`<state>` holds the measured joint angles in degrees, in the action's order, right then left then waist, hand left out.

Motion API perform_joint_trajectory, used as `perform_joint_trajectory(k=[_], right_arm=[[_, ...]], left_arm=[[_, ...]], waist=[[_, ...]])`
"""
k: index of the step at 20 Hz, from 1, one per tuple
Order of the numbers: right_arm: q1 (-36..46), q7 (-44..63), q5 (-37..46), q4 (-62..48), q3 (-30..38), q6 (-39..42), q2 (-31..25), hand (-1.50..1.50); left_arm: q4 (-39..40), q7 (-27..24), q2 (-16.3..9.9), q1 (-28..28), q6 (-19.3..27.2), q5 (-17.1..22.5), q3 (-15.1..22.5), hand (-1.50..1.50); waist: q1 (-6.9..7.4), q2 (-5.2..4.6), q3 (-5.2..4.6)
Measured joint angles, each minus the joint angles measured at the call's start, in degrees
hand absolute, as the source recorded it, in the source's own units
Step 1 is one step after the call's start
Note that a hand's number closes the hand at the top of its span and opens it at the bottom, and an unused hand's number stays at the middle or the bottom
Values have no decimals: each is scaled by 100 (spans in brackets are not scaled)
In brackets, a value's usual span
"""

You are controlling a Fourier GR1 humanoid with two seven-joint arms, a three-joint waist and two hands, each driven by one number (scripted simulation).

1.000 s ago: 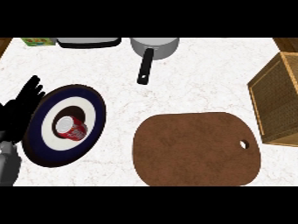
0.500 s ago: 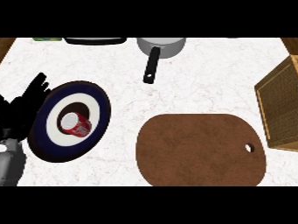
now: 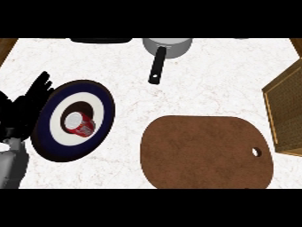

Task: Pick the croissant from the cutting board and place it in the basket

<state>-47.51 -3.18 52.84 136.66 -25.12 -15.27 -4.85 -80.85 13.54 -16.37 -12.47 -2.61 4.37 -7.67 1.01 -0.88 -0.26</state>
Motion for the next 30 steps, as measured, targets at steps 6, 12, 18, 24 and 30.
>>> perform_joint_trajectory(k=[6, 12, 18, 24, 30], right_arm=[[1377, 958, -21, -64, 1186, 514, -72, 150], [2996, 1683, -321, -303, 2607, 1437, -590, 150], [4261, 1766, -2169, -1068, 4071, 2077, -1139, 150], [5133, 1678, -2862, -2354, 5034, 1987, -1508, -150], [5476, 1084, -2990, -3574, 5299, 1900, -1754, -150]], left_arm=[[19, 29, 27, -77, -8, -11, 33, 0], [109, -78, 81, 1, 7, -31, 17, 0], [49, -76, 47, 130, -47, 6, -39, 0], [146, -125, 38, 88, -76, -15, -90, 0], [110, -100, 136, 101, -34, -94, -76, 0]], waist=[[51, 4, 8], [9, 42, 19], [-42, 75, 27], [-73, 76, 27], [-85, 82, 29]])
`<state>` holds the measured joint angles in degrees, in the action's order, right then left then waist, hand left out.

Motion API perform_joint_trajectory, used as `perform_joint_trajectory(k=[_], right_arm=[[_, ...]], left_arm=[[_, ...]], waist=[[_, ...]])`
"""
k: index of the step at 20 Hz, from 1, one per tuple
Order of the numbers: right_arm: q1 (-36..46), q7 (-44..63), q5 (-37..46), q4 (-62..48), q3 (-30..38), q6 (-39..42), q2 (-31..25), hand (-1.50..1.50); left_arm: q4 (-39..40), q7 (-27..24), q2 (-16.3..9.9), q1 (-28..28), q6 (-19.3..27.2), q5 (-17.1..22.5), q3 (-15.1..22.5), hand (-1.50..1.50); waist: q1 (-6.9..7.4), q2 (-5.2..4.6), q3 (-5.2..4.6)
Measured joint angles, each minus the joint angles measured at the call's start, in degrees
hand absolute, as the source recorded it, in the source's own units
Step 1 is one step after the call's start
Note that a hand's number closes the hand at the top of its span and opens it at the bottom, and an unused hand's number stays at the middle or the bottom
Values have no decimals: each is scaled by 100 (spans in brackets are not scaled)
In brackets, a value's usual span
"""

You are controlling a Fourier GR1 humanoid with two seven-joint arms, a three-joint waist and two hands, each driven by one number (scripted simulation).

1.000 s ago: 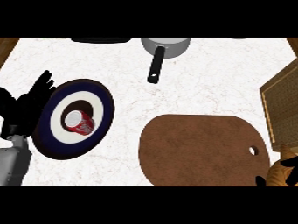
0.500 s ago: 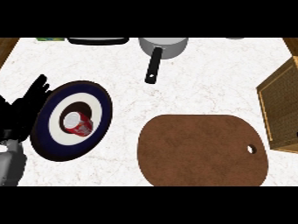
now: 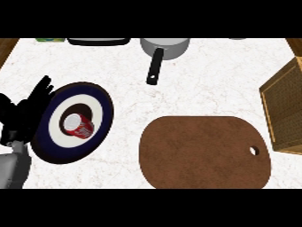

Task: Pick the croissant from the cutting board and place it in the basket

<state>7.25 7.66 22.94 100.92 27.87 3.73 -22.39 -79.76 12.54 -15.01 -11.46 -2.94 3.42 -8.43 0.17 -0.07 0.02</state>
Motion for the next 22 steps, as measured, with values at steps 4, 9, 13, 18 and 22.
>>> perform_joint_trajectory(k=[4, 9, 13, 18, 22], right_arm=[[210, -396, -251, -420, 61, 63, -113, -150], [546, -148, -846, -604, 527, 1, -146, -150], [785, 154, -1614, -938, 1273, 17, -338, -150], [798, 169, -2605, -1927, 2261, 556, -1100, -150], [426, -176, -3228, -2994, 2894, 1498, -1857, -150]], left_arm=[[31, 23, 2, -65, -11, -28, -41, 0], [-80, 56, -31, 8, -41, -11, -94, 0], [-106, 96, 18, -13, 23, -51, -70, 0], [1, -9, -17, 22, -40, -28, -134, 0], [13, -69, -57, 84, -107, 8, -186, 0]], waist=[[-8, 4, -1], [-13, 13, -2], [-48, 17, -1], [-67, 11, 0], [-79, 9, 5]])
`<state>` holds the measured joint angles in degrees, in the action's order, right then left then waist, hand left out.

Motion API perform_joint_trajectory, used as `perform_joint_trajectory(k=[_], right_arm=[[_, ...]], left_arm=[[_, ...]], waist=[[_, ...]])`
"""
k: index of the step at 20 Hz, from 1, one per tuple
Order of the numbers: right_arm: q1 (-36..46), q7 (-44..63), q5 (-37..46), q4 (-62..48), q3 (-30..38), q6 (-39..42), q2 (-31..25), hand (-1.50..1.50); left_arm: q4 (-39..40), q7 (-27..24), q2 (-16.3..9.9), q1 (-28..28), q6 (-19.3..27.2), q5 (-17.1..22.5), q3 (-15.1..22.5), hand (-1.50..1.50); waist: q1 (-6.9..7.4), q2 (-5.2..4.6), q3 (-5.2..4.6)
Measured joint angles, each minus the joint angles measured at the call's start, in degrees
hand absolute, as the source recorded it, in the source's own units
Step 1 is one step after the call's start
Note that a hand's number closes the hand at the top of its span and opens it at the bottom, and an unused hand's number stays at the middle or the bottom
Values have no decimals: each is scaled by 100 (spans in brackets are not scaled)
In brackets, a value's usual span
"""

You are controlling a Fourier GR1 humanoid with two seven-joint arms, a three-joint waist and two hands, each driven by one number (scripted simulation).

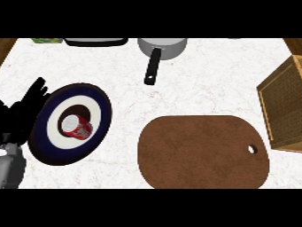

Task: Pick the croissant from the cutting board and place it in the basket

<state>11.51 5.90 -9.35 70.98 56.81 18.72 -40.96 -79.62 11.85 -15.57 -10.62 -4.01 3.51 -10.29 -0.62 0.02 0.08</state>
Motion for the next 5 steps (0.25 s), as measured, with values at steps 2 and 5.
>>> perform_joint_trajectory(k=[2, 5], right_arm=[[-185, -279, -124, -575, 179, 472, -419, -150], [-504, -855, -181, -1507, 352, 1179, -915, -150]], left_arm=[[-42, 68, 4, -45, 17, -15, 18, 0], [-55, 111, 35, -96, 48, -15, 24, 0]], waist=[[5, -3, 3], [12, -11, 10]])
